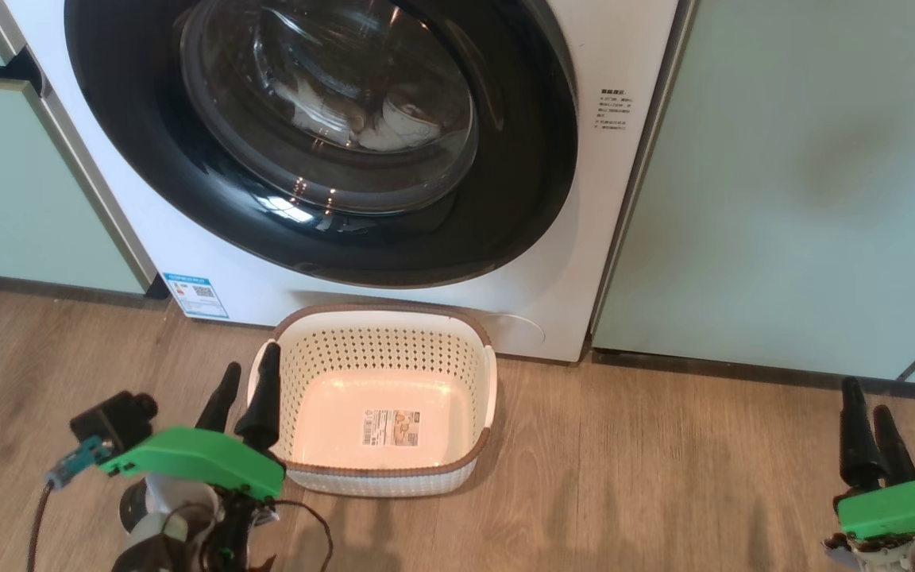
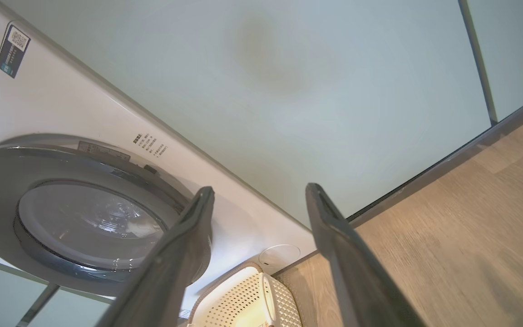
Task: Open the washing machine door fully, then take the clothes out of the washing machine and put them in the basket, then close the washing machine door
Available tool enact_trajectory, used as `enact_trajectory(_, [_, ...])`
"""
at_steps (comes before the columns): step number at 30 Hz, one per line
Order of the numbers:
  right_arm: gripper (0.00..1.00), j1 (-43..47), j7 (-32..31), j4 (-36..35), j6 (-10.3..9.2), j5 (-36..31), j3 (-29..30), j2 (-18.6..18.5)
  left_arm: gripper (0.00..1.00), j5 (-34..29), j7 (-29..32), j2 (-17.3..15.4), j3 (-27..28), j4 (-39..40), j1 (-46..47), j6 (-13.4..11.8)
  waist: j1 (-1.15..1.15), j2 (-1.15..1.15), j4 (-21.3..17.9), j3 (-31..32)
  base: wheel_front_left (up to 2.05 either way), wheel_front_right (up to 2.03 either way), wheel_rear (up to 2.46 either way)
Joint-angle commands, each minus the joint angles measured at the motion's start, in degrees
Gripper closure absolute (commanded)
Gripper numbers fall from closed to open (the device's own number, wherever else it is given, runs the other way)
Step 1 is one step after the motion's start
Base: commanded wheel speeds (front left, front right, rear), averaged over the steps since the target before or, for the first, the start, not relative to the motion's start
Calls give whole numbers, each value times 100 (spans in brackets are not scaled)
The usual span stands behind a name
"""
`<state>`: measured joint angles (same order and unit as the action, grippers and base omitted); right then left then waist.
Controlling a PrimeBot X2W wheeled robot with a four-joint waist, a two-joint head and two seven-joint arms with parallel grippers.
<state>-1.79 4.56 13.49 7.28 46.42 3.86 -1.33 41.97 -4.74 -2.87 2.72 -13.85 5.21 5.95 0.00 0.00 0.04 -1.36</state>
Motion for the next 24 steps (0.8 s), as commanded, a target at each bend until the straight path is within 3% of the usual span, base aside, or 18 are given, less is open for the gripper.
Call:
enact_trajectory(1, [0,-325,97,-239,12,-234,-78,-85,0,-213,-83,-135,44,218,322,-36,0,0,0,2,0,0,0])
enact_trajectory(24, [0,-491,486,-374,15,-2441,-237,-113,0,-1928,-470,-540,-498,209,548,-563,0,0,-11,-19,0,0,0])
